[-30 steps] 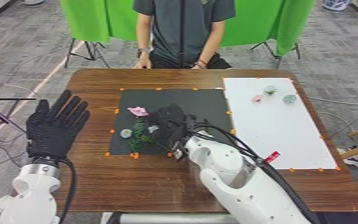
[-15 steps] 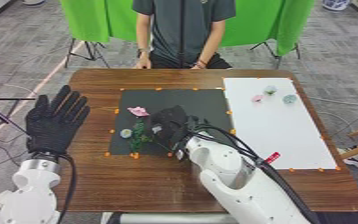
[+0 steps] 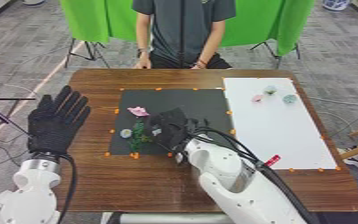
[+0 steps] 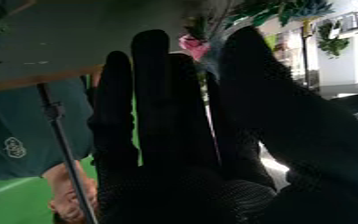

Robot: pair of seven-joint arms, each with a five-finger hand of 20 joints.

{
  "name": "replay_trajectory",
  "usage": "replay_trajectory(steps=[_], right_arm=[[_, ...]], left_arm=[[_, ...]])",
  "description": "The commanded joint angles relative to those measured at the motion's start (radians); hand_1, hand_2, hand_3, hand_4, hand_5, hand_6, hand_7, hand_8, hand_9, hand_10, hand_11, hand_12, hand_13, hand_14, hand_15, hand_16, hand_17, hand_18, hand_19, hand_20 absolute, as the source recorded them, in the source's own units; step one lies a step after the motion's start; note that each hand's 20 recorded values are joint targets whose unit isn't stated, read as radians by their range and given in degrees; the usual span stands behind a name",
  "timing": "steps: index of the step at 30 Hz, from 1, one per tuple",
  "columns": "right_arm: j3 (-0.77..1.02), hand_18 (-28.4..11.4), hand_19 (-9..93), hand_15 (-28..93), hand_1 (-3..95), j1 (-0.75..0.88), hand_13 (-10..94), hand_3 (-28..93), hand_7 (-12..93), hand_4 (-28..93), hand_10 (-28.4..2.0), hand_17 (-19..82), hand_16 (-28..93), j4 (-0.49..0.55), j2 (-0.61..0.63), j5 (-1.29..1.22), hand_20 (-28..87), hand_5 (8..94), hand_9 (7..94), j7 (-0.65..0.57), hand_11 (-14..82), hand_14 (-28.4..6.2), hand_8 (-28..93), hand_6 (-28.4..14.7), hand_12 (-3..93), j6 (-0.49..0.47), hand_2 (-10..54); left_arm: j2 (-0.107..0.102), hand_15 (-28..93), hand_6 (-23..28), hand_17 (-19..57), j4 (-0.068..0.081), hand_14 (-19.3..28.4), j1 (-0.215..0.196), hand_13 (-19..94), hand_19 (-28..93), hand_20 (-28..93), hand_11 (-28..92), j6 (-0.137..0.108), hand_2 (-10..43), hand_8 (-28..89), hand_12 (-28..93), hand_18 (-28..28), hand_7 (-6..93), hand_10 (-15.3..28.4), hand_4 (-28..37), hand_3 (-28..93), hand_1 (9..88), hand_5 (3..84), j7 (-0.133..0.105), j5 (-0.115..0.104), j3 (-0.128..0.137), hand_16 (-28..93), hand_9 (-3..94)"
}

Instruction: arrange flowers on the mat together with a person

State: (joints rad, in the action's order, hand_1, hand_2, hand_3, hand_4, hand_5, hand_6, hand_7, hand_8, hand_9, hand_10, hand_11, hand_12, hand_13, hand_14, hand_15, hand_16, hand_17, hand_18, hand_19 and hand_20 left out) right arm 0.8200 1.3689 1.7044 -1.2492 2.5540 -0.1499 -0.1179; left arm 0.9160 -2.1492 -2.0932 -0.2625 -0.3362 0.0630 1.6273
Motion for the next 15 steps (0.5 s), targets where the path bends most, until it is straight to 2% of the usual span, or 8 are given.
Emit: replay_trajectory(steps=[1,7,9,12,15], right_arm=[[0.015,-18.3,69,52,51.2,0.009,49,78,24,-28,-12.4,24,22,0.022,-0.017,0.009,29,47.1,47.9,-0.015,15.8,-9.0,-16,-0.3,17.7,-0.105,-9.5],[0.028,-18.9,69,53,51.5,0.015,45,71,21,-28,-13.6,22,22,0.022,-0.024,-0.002,29,43.7,43.9,-0.032,13.7,-10.2,-15,-1.7,17.8,-0.125,-9.5],[0.023,-18.9,69,53,51.1,0.015,43,67,20,-28,-13.9,22,22,0.021,-0.019,-0.024,29,43.0,43.0,-0.051,13.1,-10.9,-14,-2.5,17.9,-0.086,-9.5],[0.039,-19.1,69,53,50.6,0.025,43,66,19,-28,-14.4,21,21,0.038,-0.018,-0.039,29,42.7,42.3,-0.048,12.8,-11.4,-14,-2.7,17.7,-0.069,-9.5],[0.04,-19.4,69,52,47.7,0.033,41,65,18,-28,-15.6,21,20,0.073,0.004,-0.071,29,41.0,40.4,-0.081,11.9,-11.7,-13,-3.9,17.5,-0.016,-9.5]], left_arm=[[0.014,20,6.8,-1.8,0.002,12.0,-0.015,28,24,10,17,0.004,3.4,-10,5,10.4,9.8,12.7,-28.3,72,34.4,45.5,0.011,-0.009,0.011,-7,38.5],[0.016,21,6.8,-1.8,0.0,12.1,-0.023,28,24,9,17,-0.001,3.0,-10,5,10.5,9.8,12.7,-28.3,72,34.4,45.4,0.011,-0.011,0.02,-7,38.4],[0.017,21,6.8,-1.8,-0.001,12.1,-0.022,28,24,9,17,-0.003,2.9,-10,5,10.4,9.8,12.7,-28.3,72,34.5,45.4,0.008,-0.017,0.017,-7,38.4],[0.02,21,6.9,-1.8,-0.004,12.2,-0.029,28,24,9,17,-0.002,2.8,-10,4,10.5,9.9,12.7,-28.3,72,34.4,45.4,0.01,-0.016,0.019,-7,38.4],[0.018,21,6.9,-1.8,0.0,12.2,-0.02,28,24,9,17,0.003,2.7,-10,4,10.5,9.9,12.7,-28.3,72,34.3,45.4,0.016,-0.018,0.016,-7,38.4]])
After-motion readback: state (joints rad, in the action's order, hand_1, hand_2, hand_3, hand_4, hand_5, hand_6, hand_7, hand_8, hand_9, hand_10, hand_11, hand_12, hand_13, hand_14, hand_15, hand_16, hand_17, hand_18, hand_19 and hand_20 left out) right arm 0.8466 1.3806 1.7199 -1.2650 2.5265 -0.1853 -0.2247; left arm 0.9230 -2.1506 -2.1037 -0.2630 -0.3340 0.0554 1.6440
